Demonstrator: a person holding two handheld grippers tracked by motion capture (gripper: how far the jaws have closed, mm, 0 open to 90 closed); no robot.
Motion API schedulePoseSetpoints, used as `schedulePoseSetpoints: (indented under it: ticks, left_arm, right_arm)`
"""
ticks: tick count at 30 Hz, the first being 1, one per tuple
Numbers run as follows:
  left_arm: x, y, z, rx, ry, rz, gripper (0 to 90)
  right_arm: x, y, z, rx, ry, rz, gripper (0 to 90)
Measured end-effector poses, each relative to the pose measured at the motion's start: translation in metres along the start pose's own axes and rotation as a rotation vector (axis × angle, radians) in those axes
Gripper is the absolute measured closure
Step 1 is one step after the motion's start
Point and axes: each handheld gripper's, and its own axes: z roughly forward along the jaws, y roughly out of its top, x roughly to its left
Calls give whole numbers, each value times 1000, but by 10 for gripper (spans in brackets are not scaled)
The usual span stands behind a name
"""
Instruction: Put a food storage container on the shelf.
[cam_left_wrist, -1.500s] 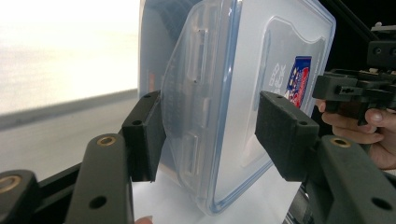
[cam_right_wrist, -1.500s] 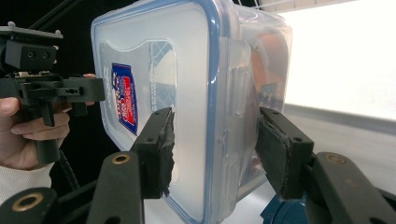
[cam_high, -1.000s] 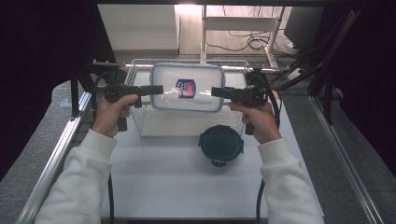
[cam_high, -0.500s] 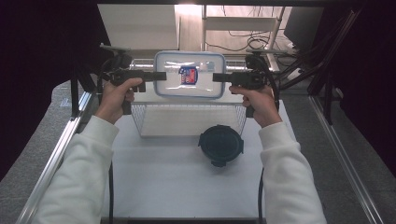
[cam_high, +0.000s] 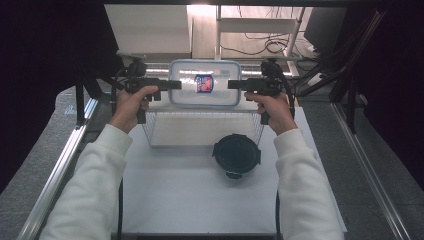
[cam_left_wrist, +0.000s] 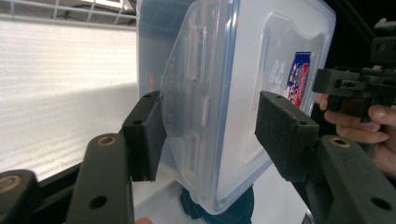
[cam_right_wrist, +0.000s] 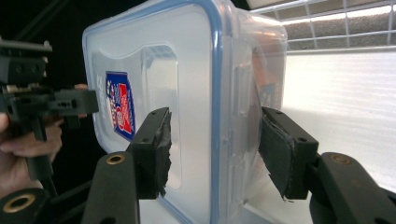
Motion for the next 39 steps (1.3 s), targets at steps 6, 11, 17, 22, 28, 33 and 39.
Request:
schedulePoseSetpoints:
  ticks: [6,11,17,22,28,33,39]
  left_arm:
    - [6,9,6,4,-4,-37,451]
    - [10,16,12,8,0,-89,433]
    - [20,21,17,6,-21,-141,415]
    - [27,22,20,3,-37,-174,408]
    - [31,24,24,4,-40,-207,387]
    - [36,24,29,4,-46,-244,360]
    - [36,23,29,-8,-51,-232,350]
  right_arm:
    - [-6,9,7,-17,-14,22,428]
    - [-12,18,16,-2,-22,83,407]
    - [-16,25,25,20,-40,153,385]
    - [-18,29,30,26,-59,196,364]
    - [-22,30,36,13,-72,250,353]
    - [-25,30,41,15,-76,289,328]
    - [-25,28,42,8,-81,279,315]
